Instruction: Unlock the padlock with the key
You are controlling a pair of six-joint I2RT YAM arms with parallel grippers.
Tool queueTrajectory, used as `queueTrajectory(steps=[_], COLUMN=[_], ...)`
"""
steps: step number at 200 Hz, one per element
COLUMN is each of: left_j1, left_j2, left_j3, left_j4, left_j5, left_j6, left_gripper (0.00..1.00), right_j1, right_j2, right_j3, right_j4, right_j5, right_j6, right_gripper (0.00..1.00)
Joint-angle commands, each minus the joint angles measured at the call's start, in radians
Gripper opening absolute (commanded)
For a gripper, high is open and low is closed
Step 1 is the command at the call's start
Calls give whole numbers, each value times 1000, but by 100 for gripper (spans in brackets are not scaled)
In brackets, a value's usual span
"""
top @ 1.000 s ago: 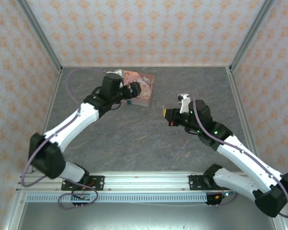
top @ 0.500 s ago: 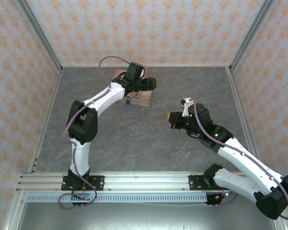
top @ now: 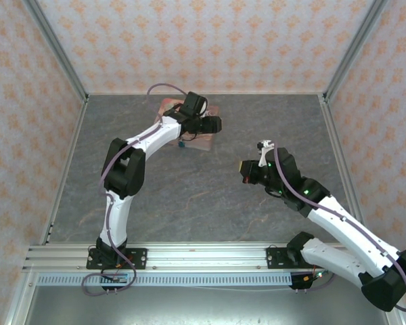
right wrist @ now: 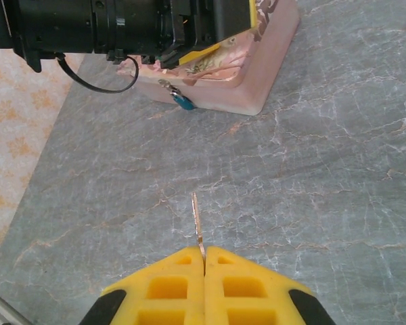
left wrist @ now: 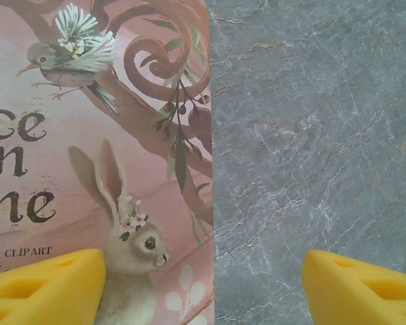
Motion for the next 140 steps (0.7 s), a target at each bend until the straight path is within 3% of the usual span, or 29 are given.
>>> queueTrajectory(steps=[1, 42, 140], left_j1=[-11, -40, -227], left_j2=[-36, -104, -321], left_j3=[-63, -200, -526], left_j4=[-19, 39, 175], left_j5=[23, 22, -18], left_j6=[4, -14, -109], left_gripper=[77, 76, 76], right_j1=[8, -34, -316], right_j2=[-24, -71, -136], right_j3=[17, 13, -3], right_j4=[-50, -74, -146], right_j5=[55, 37, -152], right_j6=[-4, -12, -50], right_gripper=[0, 0, 0])
